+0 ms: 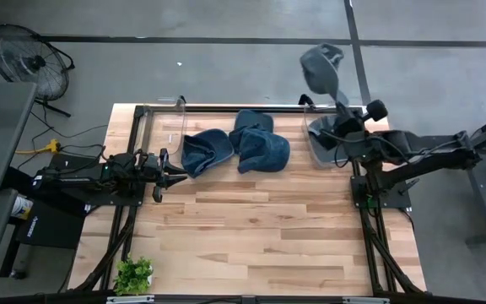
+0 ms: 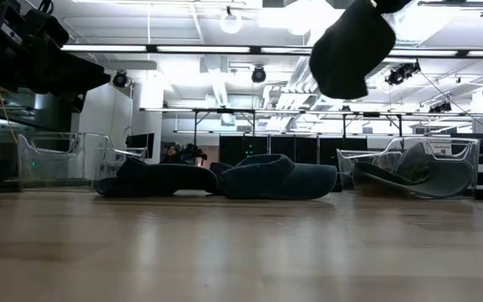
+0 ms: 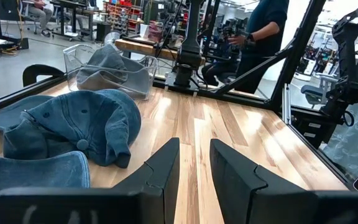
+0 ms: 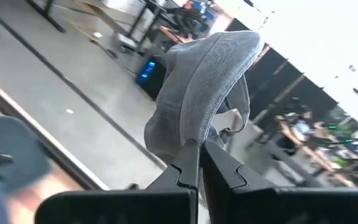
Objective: Pick & Place hat
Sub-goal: Put the gray cap into the right transparent bin
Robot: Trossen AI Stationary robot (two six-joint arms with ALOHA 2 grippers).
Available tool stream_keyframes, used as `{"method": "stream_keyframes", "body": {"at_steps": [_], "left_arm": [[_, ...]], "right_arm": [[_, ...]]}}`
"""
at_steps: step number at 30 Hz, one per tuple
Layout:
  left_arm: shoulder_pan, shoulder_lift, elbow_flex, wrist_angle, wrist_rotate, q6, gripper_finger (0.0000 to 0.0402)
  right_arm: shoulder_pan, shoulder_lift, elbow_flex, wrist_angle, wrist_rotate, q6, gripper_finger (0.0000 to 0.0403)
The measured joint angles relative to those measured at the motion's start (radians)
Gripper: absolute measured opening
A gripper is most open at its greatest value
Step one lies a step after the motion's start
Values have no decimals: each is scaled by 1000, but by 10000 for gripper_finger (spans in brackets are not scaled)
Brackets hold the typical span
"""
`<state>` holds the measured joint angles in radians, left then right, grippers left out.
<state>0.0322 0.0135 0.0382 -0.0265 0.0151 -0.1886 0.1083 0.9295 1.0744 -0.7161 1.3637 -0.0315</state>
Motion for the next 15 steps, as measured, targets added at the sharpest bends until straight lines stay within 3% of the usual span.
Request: {"method": "stream_keyframes", "body": {"at_steps": [10, 15], "left_arm": [[0, 0, 0, 0, 0, 0, 87], [0, 0, 0, 0, 0, 0, 87]], "right_arm": [[45, 7, 5, -16, 189, -319, 0], [63, 7, 5, -16, 207, -537, 0]]}}
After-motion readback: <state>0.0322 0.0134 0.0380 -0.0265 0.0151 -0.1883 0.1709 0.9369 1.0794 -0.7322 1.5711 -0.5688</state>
